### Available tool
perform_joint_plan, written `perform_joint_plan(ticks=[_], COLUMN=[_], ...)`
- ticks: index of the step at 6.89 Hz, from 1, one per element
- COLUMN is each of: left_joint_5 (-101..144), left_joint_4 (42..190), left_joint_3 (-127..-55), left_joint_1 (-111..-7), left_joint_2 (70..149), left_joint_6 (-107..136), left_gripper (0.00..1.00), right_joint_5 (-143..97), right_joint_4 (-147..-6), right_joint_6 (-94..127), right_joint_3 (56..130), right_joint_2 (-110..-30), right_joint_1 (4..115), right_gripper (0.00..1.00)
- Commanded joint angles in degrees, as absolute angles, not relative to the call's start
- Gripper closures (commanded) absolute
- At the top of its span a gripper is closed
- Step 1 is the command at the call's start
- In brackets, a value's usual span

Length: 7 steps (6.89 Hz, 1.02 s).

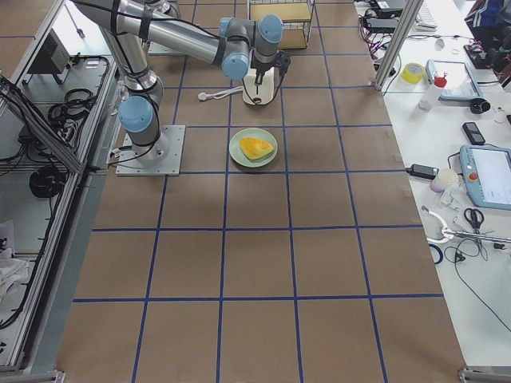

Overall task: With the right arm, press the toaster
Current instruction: 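Press the toaster lever down with the right gripper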

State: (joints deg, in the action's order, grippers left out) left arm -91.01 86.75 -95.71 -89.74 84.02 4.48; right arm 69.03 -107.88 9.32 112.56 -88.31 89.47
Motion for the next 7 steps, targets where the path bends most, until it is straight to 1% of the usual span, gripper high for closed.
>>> perform_joint_plan(ticks=[1,7], left_joint_5=[-91.05,-90.97], left_joint_4=[86.75,86.75], left_joint_3=[-95.71,-95.71], left_joint_1=[-89.74,-89.74], left_joint_2=[84.02,84.02], left_joint_6=[4.48,4.48], left_gripper=[0.0,0.0], right_joint_5=[69.08,69.34], right_joint_4=[-107.93,-108.72], right_joint_6=[8.97,8.09], right_joint_3=[113.03,112.94], right_joint_2=[-87.89,-86.14], right_joint_1=[89.47,89.38], right_gripper=[1.0,1.0])
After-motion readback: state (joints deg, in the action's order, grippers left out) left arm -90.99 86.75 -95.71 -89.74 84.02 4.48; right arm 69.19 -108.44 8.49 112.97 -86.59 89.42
